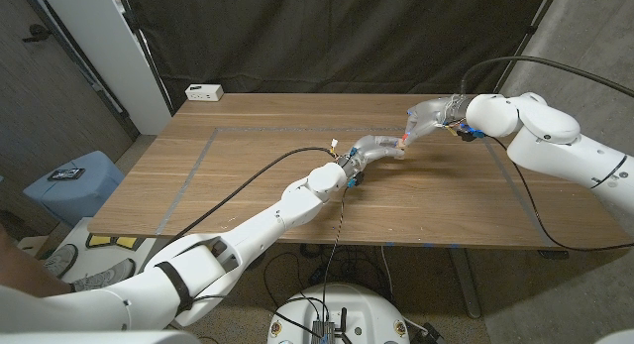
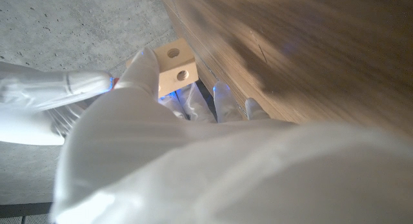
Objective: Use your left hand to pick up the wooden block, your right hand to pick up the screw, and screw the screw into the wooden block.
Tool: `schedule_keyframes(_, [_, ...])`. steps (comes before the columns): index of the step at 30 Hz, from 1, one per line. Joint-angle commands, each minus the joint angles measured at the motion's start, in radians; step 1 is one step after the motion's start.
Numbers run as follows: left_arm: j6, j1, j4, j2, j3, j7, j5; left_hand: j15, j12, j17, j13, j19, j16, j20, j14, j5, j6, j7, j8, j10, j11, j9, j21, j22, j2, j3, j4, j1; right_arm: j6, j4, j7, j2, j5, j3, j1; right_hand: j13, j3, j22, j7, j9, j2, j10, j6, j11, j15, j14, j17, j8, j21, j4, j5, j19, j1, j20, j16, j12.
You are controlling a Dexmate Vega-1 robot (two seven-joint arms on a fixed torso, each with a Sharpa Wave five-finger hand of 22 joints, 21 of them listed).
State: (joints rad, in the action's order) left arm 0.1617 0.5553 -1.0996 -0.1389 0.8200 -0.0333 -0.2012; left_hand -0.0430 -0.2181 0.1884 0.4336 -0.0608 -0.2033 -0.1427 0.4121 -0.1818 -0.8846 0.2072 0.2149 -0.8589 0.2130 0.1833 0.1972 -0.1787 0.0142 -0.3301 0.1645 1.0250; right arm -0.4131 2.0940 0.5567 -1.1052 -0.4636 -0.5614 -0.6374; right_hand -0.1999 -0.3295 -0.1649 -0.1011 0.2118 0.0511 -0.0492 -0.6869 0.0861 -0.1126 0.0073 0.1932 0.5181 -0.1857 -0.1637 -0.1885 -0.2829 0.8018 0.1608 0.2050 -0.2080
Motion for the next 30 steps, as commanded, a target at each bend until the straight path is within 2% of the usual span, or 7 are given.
schedule_keyframes(1, [-0.009,0.009,-0.016,-0.006,0.0,-0.009,0.003,-0.076,-0.01,0.004,0.005,-0.003,0.002,0.003,0.001,-0.007,-0.006,0.002,0.005,-0.019,0.008,0.004,0.005,-0.003,0.004,-0.007,0.0,0.013,0.0,0.009,-0.025,-0.003,-0.001,0.011,-0.017,-0.003,-0.011,-0.003,-0.004,0.006,0.0,-0.021,-0.026,0.002,-0.002,0.01,0.005,0.011,-0.008,0.001,0.004,-0.012,0.015,0.0,0.007,-0.012])
schedule_keyframes(9, [-0.009,0.008,-0.013,-0.005,-0.002,-0.008,0.0,-0.075,-0.01,0.004,0.005,-0.003,0.002,0.002,0.001,-0.007,-0.008,0.001,0.005,-0.019,0.008,0.004,0.005,-0.003,0.004,-0.011,0.0,0.018,0.001,0.006,-0.031,0.002,-0.008,0.008,-0.016,-0.003,-0.015,-0.003,-0.012,0.011,0.002,-0.034,-0.055,0.004,0.003,0.02,0.006,0.025,-0.008,0.002,0.005,-0.019,0.016,-0.002,0.01,-0.014])
schedule_keyframes(20, [-0.003,0.001,0.001,-0.001,-0.002,-0.003,-0.002,-0.073,-0.009,0.004,0.006,-0.003,0.003,0.002,0.0,-0.006,-0.004,0.0,0.003,-0.02,0.008,0.005,0.005,-0.003,0.005,-0.017,-0.001,0.021,-0.003,0.002,-0.042,0.009,-0.016,0.006,-0.019,-0.002,-0.023,-0.003,-0.027,0.019,0.006,-0.061,-0.104,-0.007,0.012,0.037,0.007,0.048,-0.009,0.003,0.005,-0.033,0.017,-0.007,0.013,-0.018])
schedule_keyframes(30, [-0.001,-0.002,0.006,0.001,-0.002,-0.003,-0.002,-0.071,-0.009,0.005,0.006,-0.004,0.003,0.002,-0.001,-0.005,-0.001,-0.001,0.001,-0.019,0.009,0.005,0.005,-0.003,0.005,-0.02,-0.003,0.021,-0.007,-0.002,-0.053,0.017,-0.029,0.002,-0.02,-0.002,-0.027,-0.003,-0.026,0.024,0.01,-0.089,-0.133,-0.016,0.024,0.055,0.008,0.063,-0.011,0.007,0.005,-0.047,0.013,-0.009,0.018,-0.023])
